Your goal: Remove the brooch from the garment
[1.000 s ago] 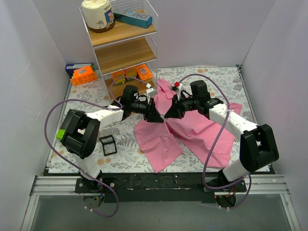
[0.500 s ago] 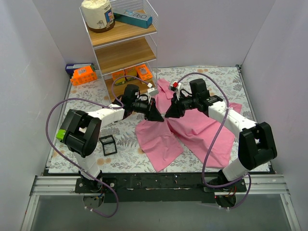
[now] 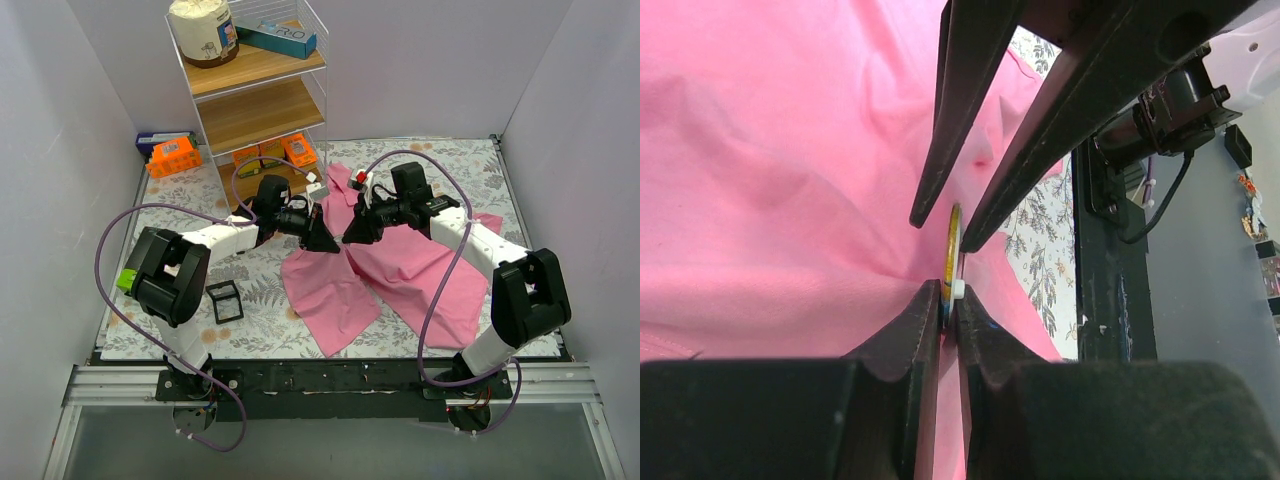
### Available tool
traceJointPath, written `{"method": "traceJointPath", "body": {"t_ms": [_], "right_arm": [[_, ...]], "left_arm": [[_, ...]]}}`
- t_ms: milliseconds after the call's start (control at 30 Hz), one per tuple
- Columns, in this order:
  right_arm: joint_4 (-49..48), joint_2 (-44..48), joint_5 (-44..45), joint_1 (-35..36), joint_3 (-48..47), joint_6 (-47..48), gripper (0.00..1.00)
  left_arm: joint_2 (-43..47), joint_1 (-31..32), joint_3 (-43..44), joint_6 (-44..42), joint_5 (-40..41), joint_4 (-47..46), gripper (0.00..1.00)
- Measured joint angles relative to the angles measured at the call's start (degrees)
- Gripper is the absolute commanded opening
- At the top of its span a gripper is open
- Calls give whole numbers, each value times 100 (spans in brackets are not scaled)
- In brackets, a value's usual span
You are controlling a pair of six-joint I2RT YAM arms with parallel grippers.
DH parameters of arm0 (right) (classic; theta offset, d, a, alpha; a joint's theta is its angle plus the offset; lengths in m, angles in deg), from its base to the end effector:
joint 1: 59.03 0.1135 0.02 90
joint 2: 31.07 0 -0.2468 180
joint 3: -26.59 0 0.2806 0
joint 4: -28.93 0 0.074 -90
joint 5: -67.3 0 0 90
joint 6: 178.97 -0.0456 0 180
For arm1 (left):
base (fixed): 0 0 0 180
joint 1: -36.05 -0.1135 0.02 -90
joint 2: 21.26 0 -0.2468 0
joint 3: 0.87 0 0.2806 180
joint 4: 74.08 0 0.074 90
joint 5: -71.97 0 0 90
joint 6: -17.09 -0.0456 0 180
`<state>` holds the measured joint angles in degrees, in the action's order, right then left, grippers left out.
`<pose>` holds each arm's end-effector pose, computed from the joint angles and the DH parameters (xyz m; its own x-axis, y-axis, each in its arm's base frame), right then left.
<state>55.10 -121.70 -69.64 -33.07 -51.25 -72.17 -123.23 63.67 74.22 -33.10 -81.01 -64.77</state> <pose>0.3254 0.1955 0.2321 -0.3072 -0.3690 -0.8772 -0.9385 0.2700 0.2151 0.3337 -0.2205 0.1721 -0.9446 0.1660 -0.2832 0.3162 0.2284 -0.9208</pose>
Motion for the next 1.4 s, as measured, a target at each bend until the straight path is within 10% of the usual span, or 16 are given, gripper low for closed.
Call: {"method": "traceJointPath", "body": {"t_ms": [267,400,533,1400], "right_arm": [[2,-24,-52,11,0,35,1],[7,-48,-101,24,0,52,1],[-68,-48,-37,13,15,-116,1],[-1360,179,-616,-393,651,-1991,1]], "left_arm": [[0,0,0,-4,15,15,5],[-2,0,4,-20,125,70,34],[4,-42,120,9,291,317,42],[153,-339,-111,1292,-291,-376,26]]}}
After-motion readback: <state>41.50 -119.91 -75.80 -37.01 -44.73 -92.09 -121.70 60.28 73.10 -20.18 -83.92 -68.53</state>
